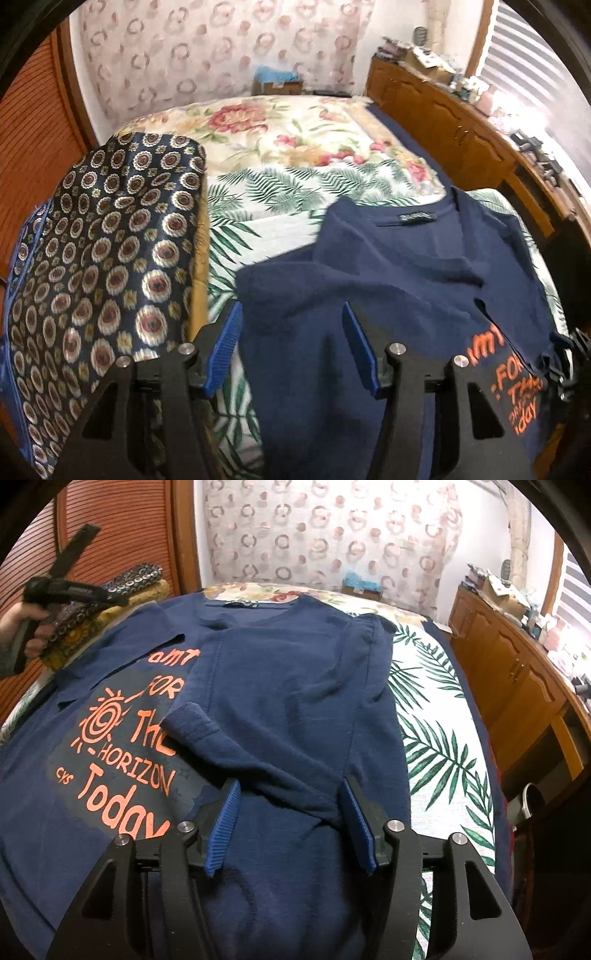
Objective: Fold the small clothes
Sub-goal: 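Grasp the navy shirt's hem with the left gripper while the right gripper grasps it too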
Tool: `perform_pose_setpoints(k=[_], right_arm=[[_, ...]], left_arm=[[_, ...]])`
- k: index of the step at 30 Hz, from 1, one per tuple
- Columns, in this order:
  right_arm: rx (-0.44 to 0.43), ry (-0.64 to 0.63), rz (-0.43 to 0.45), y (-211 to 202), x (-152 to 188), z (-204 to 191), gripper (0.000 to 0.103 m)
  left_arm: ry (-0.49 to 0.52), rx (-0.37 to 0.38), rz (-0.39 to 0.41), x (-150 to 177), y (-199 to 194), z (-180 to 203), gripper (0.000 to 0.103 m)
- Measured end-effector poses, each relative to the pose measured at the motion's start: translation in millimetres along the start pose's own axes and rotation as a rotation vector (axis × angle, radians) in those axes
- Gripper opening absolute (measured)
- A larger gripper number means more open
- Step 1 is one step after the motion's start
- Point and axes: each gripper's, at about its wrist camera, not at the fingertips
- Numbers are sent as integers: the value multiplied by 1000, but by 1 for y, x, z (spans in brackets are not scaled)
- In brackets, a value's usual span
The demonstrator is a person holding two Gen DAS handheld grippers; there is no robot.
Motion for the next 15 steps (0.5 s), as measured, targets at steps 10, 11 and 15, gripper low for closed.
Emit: perform_pose_setpoints(k=[10, 11, 15], right_arm=[[8, 37, 73, -10, -20, 14, 60], [5, 53, 87, -11, -28, 19, 60], [31, 56, 117, -5, -54, 31, 61]], left_arm=[[67, -106, -102, -6, 34, 5, 53], [75, -110, -107, -7, 37, 8, 53], [125, -126, -131, -3, 46, 18, 53]])
Point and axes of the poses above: each gripper's, at about its wrist camera, not at the fingertips, and y roughly the way its jaws point, z to its right, x to its underside, and after that the axes turned 10 degrees about z, right-handed
